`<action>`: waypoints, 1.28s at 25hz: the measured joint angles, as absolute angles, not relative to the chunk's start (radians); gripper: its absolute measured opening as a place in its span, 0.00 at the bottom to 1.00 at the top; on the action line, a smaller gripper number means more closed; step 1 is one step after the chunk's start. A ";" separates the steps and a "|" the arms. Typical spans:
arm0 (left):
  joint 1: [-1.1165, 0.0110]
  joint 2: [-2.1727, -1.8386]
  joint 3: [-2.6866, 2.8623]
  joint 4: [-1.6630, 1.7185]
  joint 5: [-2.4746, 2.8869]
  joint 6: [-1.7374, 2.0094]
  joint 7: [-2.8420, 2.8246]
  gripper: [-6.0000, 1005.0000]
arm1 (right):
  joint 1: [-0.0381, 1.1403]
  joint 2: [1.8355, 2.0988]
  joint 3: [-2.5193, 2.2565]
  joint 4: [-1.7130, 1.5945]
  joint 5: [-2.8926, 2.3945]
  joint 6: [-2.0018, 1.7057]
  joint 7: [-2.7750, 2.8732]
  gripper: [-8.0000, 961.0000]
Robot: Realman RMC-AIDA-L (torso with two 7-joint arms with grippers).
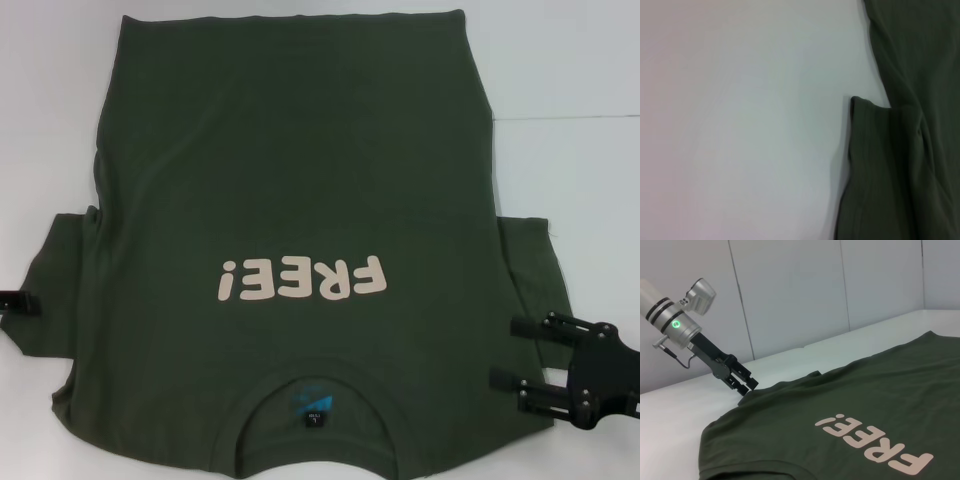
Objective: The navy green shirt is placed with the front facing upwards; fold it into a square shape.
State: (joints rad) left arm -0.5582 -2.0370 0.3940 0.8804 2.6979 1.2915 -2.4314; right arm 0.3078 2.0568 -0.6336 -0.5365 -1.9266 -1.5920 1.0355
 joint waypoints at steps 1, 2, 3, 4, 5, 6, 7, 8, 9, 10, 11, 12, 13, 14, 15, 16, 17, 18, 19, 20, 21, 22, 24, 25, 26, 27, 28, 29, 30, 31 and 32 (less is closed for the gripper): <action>-0.558 -2.037 0.394 0.880 2.698 1.291 -2.431 0.73 | 0.307 2.057 -0.634 -0.536 -1.927 -1.592 1.035 0.81; -0.558 -2.037 0.394 0.880 2.698 1.292 -2.431 0.73 | 0.307 2.057 -0.634 -0.536 -1.927 -1.592 1.035 0.81; -0.558 -2.037 0.394 0.880 2.698 1.291 -2.431 0.73 | 0.306 2.057 -0.634 -0.536 -1.927 -1.592 1.035 0.81; -0.558 -2.038 0.394 0.880 2.698 1.291 -2.431 0.73 | 0.306 2.057 -0.634 -0.536 -1.927 -1.592 1.035 0.81; -0.558 -2.038 0.394 0.880 2.698 1.291 -2.431 0.73 | 0.306 2.057 -0.634 -0.536 -1.927 -1.592 1.035 0.81; -0.558 -2.039 0.394 0.879 2.698 1.291 -2.431 0.73 | 0.306 2.057 -0.634 -0.536 -1.927 -1.592 1.035 0.81; -0.558 -2.040 0.394 0.879 2.698 1.292 -2.431 0.73 | 0.306 2.057 -0.634 -0.536 -1.927 -1.592 1.035 0.81; -0.558 -2.041 0.394 0.878 2.698 1.292 -2.431 0.73 | 0.307 2.057 -0.634 -0.535 -1.927 -1.592 1.035 0.81; -0.559 -2.041 0.394 0.878 2.698 1.294 -2.431 0.73 | 0.307 2.057 -0.634 -0.535 -1.927 -1.592 1.035 0.81; -0.560 -2.042 0.394 0.876 2.698 1.296 -2.431 0.73 | 0.307 2.057 -0.634 -0.535 -1.927 -1.592 1.035 0.81; -0.561 -2.042 0.394 0.874 2.698 1.297 -2.432 0.73 | 0.307 2.057 -0.634 -0.535 -1.928 -1.592 1.035 0.81; -0.563 -2.042 0.394 0.871 2.698 1.298 -2.432 0.73 | 0.307 2.057 -0.634 -0.535 -1.928 -1.592 1.035 0.81; -0.563 -2.042 0.394 0.871 2.698 1.298 -2.432 0.73 | 0.307 2.057 -0.634 -0.535 -1.928 -1.592 1.035 0.81; -0.565 -2.042 0.394 0.866 2.698 1.298 -2.432 0.73 | 0.307 2.057 -0.634 -0.535 -1.928 -1.592 1.035 0.81; -0.571 -2.042 0.394 0.855 2.698 1.298 -2.432 0.73 | 0.307 2.057 -0.634 -0.535 -1.928 -1.592 1.035 0.81; -0.572 -2.042 0.394 0.852 2.697 1.298 -2.432 0.73 | 0.307 2.057 -0.634 -0.535 -1.928 -1.592 1.035 0.81; -0.574 -2.042 0.393 0.848 2.697 1.298 -2.432 0.73 | 0.307 2.057 -0.634 -0.535 -1.927 -1.592 1.035 0.81; -0.576 -2.042 0.393 0.845 2.695 1.299 -2.432 0.73 | 0.307 2.057 -0.634 -0.535 -1.927 -1.592 1.035 0.81; -0.578 -2.043 0.394 0.842 2.693 1.301 -2.432 0.73 | 0.307 2.057 -0.634 -0.535 -1.927 -1.592 1.035 0.81; -0.580 -2.043 0.394 0.840 2.692 1.304 -2.433 0.73 | 0.307 2.057 -0.634 -0.535 -1.927 -1.592 1.035 0.81; -0.583 -2.043 0.394 0.836 2.690 1.308 -2.433 0.73 | 0.307 2.057 -0.634 -0.535 -1.927 -1.592 1.035 0.81; -0.587 -2.043 0.394 0.833 2.690 1.311 -2.433 0.73 | 0.307 2.057 -0.634 -0.535 -1.927 -1.592 1.035 0.81; -0.594 -2.043 0.394 0.823 2.690 1.312 -2.433 0.73 | 0.307 2.057 -0.634 -0.535 -1.927 -1.592 1.035 0.81; -0.598 -2.043 0.394 0.818 2.690 1.312 -2.433 0.73 | 0.307 2.057 -0.633 -0.535 -1.927 -1.592 1.035 0.81; -0.601 -2.043 0.395 0.815 2.692 1.312 -2.433 0.73 | 0.308 2.057 -0.633 -0.534 -1.927 -1.592 1.035 0.81; -0.604 -2.043 0.396 0.811 2.693 1.311 -2.433 0.73 | 0.308 2.057 -0.633 -0.534 -1.927 -1.592 1.035 0.81; -0.605 -2.044 0.399 0.810 2.693 1.310 -2.433 0.73 | 0.308 2.057 -0.632 -0.534 -1.927 -1.592 1.035 0.81; -0.606 -2.044 0.402 0.809 2.693 1.309 -2.433 0.73 | 0.308 2.057 -0.632 -0.534 -1.927 -1.592 1.035 0.81; -0.606 -2.044 0.404 0.809 2.693 1.308 -2.434 0.73 | 0.308 2.057 -0.632 -0.534 -1.927 -1.592 1.035 0.81; -0.606 -2.044 0.406 0.809 2.692 1.307 -2.437 0.73 | 0.308 2.057 -0.632 -0.534 -1.927 -1.592 1.035 0.81; -0.606 -2.045 0.407 0.809 2.692 1.306 -2.441 0.73 | 0.308 2.057 -0.632 -0.534 -1.927 -1.592 1.035 0.81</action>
